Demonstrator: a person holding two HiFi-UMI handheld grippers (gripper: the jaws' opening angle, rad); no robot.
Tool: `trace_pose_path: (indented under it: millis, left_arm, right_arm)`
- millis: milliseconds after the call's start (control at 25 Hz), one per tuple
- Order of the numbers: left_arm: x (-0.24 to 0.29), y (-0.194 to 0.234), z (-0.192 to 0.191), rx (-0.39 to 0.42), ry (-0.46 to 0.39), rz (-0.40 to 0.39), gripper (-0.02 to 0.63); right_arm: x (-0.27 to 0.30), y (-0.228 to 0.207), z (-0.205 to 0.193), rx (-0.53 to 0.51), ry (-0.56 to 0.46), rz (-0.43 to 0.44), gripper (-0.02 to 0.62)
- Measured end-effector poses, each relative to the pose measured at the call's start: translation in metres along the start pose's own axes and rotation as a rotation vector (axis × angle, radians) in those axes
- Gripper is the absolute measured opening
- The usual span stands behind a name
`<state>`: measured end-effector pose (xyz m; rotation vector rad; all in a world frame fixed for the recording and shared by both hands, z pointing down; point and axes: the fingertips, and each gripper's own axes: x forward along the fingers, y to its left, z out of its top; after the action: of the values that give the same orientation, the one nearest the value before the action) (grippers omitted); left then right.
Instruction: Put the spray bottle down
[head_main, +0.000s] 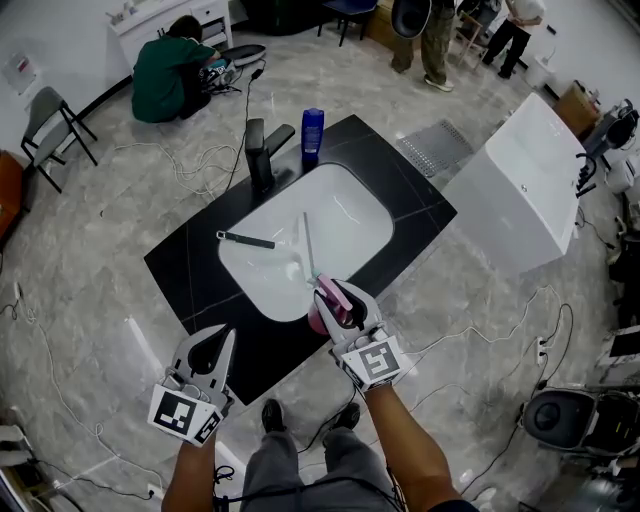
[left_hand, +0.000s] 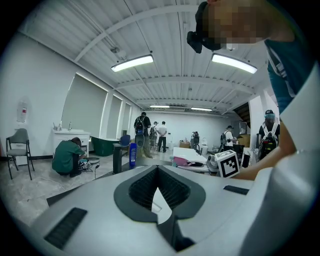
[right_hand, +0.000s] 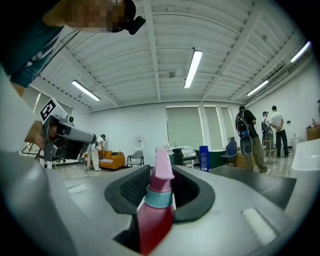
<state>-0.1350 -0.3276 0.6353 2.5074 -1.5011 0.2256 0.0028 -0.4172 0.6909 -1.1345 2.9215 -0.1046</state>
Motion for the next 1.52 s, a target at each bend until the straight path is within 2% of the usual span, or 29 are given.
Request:
trace_pose_path:
  millis: [520,920,1160,1520]
  left_arm:
    - [0.009,0.001,0.001,-0.007,-0.008,-0.007,0.005]
    - [0.001,-0.006,0.030,0.004,-0.047,-0.023,0.005]
    - [-0.008,-0.004,0.040,0.008,-0.058,-0.027,0.005]
    - [-0.031,0.002,0.072,0.052,-0.081,-0.035,0.005]
  right_arm:
    - [-0.003,0.017,0.004,-0.073,-0.044,0.009,0.149]
    - [-0.017,0.024,0.005,-0.047,0.026,0.000,0.175]
    - [-0.020,0.024,0.008,-0.040,0.049,-0.022,0.213]
    - [-0.030,0.024,0.044,-0.077,0.047,-0.079,0.242]
